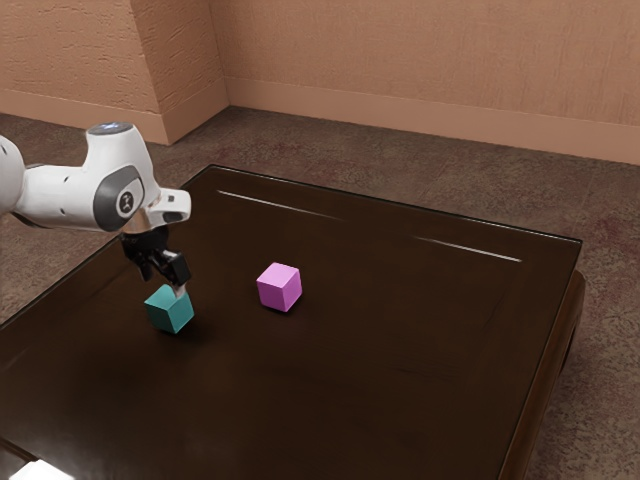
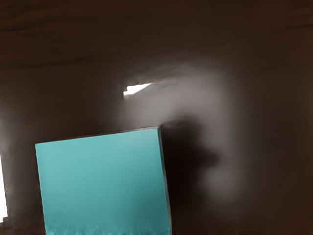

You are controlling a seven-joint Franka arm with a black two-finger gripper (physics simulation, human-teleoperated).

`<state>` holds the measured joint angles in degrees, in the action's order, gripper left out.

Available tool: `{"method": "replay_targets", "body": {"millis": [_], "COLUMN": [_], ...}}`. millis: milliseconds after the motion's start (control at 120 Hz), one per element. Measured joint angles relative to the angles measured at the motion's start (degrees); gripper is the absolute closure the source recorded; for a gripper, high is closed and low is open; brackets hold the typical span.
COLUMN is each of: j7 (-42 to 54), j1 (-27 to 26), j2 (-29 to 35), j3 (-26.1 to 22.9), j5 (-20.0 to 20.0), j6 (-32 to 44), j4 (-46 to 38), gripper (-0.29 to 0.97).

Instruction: Pick up the blue block with one arm, and put the blue block on the pink block with one arm

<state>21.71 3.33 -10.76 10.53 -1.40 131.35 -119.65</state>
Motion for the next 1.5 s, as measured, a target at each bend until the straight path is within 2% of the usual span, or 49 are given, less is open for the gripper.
{"method": "replay_targets", "body": {"millis": [350,683,1075,1500], "j7": [-2.97,-3.68,1.17,3.99], "j1": [0.13,0.09,0.09,0.09], "j2": [-5.8,-7.9,-9.38,-10.47], "j3": [1.92,1.86,1.78,1.78], "j5": [0.02,-0.1,-0.88,-3.4], "j6": [-1.61,-1.43,3.22,3.9], "j4": [5.66,5.4,5.37,4.65], "gripper": [0.0,0.0,0.0,0.0]}}
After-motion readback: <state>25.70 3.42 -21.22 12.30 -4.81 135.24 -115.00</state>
